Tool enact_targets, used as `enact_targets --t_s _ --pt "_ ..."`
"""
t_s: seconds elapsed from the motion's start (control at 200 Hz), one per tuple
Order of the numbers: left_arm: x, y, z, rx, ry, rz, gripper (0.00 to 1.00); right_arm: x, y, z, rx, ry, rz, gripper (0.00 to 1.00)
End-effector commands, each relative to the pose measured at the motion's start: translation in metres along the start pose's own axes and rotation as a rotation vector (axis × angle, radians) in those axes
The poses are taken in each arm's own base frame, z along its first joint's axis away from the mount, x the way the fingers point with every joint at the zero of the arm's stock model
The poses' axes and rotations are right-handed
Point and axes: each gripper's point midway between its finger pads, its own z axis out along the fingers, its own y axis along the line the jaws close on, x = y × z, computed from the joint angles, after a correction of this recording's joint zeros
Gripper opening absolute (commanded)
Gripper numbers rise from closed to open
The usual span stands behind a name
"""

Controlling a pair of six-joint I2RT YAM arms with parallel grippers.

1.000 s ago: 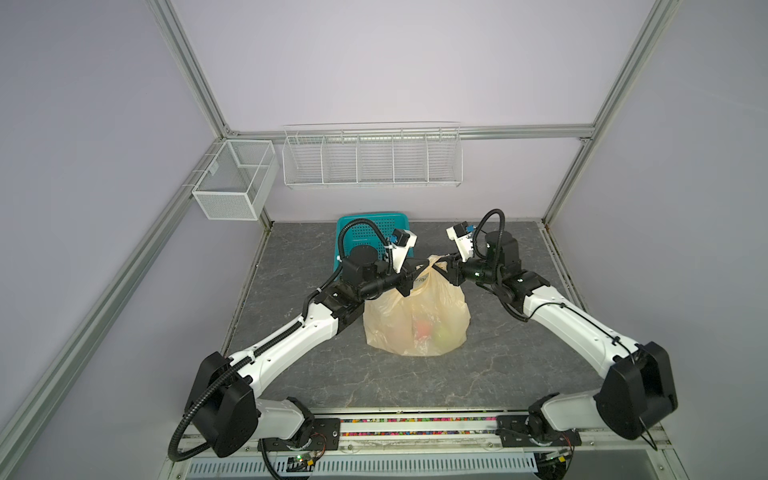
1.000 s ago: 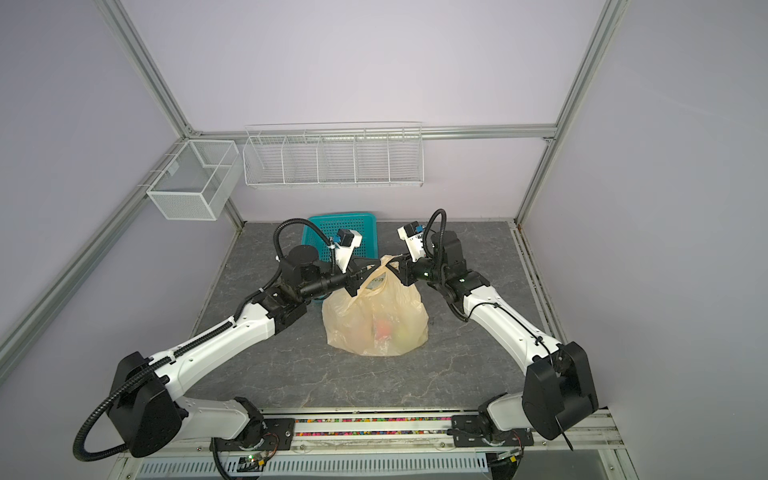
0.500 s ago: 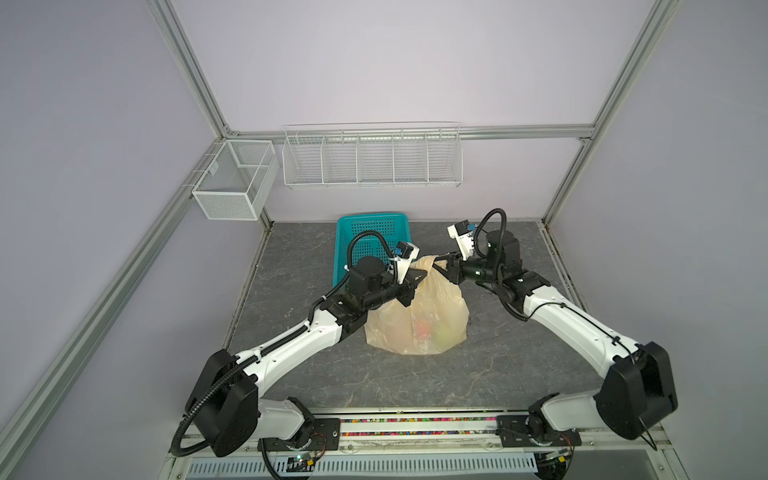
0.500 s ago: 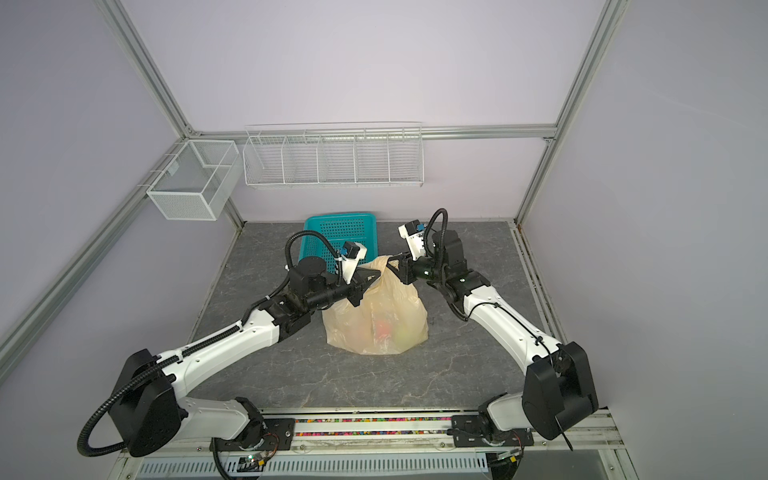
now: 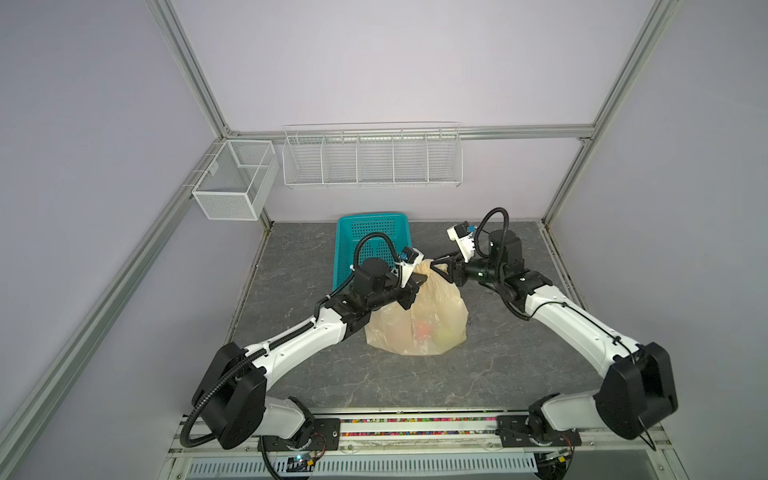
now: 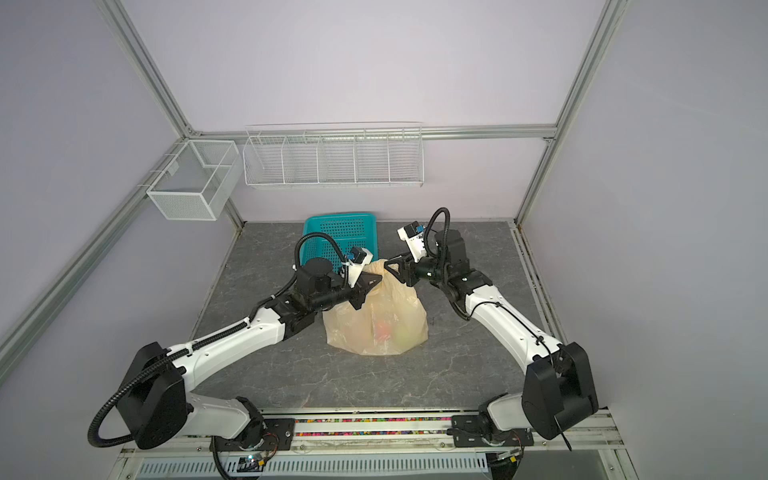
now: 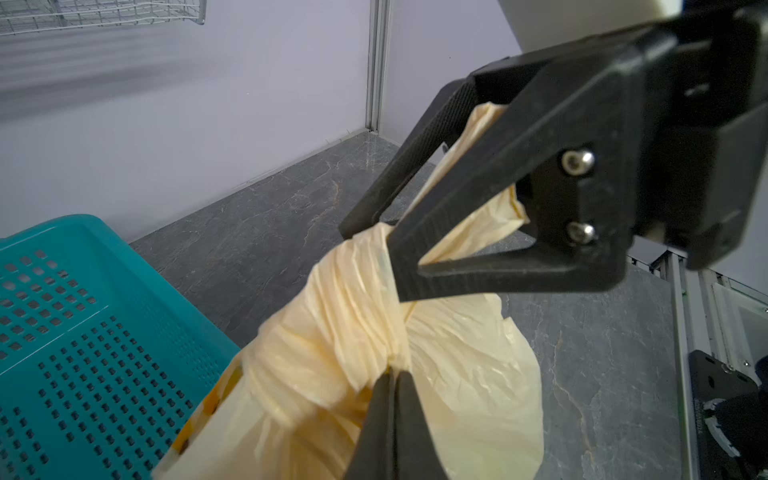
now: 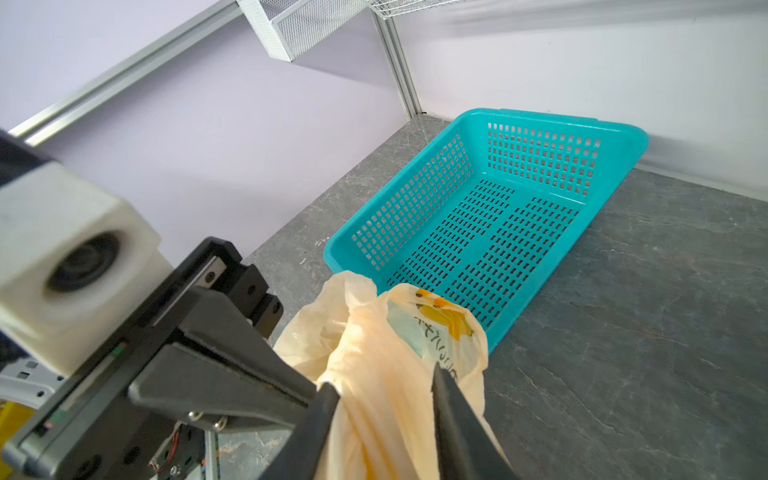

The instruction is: Place the fake fruits into the plastic bag and tie a complex knot

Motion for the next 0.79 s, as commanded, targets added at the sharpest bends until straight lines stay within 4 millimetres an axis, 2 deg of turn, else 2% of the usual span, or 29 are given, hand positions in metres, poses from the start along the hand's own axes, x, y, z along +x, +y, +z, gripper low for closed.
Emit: enact_targets --t_s 0.0,0.13,0.23,0.39,0.64,0.75,0.79 --pt "0.008 -0.004 0.002 0.021 0.017 0.017 0.0 0.002 0.004 -0.005 -0.037 0.016 -0.063 0.51" --pt "0.008 -0.006 0.003 0.032 0.015 0.024 0.0 0.002 0.009 -0.002 -0.075 0.02 -0.061 0.71" --pt "0.009 -0.006 0.002 0.035 0.016 0.027 0.0 0.003 0.012 0.0 -0.097 0.018 -0.059 0.75" --pt "0.011 -0.01 0.003 0.054 0.02 0.031 0.0 0.007 0.008 0.007 -0.093 0.031 -0.037 0.76" --pt "0.015 -0.014 0.004 0.067 0.028 0.05 0.0 0.016 0.004 0.019 -0.088 0.054 -0.024 0.68" --pt "0.017 -0.015 0.006 0.072 0.039 0.063 0.0 0.012 0.008 0.018 -0.1 0.041 -0.031 0.55" --pt "0.019 -0.016 0.006 0.072 0.043 0.065 0.0 0.01 0.009 0.018 -0.102 0.037 -0.034 0.47"
